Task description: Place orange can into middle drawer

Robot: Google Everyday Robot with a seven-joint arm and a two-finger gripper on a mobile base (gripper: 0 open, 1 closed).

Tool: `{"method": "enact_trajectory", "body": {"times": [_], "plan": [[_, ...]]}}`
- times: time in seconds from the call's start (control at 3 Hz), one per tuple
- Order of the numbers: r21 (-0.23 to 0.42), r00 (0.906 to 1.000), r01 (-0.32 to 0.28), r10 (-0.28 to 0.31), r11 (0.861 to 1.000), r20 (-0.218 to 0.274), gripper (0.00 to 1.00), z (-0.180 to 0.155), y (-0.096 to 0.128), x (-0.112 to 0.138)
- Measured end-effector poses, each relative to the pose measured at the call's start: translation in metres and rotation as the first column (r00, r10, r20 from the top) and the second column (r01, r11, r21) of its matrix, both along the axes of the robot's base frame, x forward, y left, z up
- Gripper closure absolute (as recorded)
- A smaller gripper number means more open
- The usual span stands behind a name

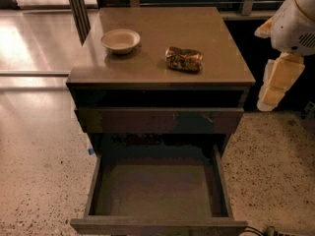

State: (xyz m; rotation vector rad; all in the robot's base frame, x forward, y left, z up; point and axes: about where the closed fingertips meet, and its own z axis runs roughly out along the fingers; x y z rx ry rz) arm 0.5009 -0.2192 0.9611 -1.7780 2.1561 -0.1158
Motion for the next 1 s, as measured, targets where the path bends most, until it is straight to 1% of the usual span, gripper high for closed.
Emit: {"method": "enact_trajectory", "body": {"times": [0.67,1.0], "plan": [[-0.021,0.9980,-0.044,0.044,0.999,0.044,0.00,-0.004,0.003,0.026],[-0.021,0.9980,-0.044,0.045,0.999,0.044,0.00,-0.004,0.004,0.026]]}}
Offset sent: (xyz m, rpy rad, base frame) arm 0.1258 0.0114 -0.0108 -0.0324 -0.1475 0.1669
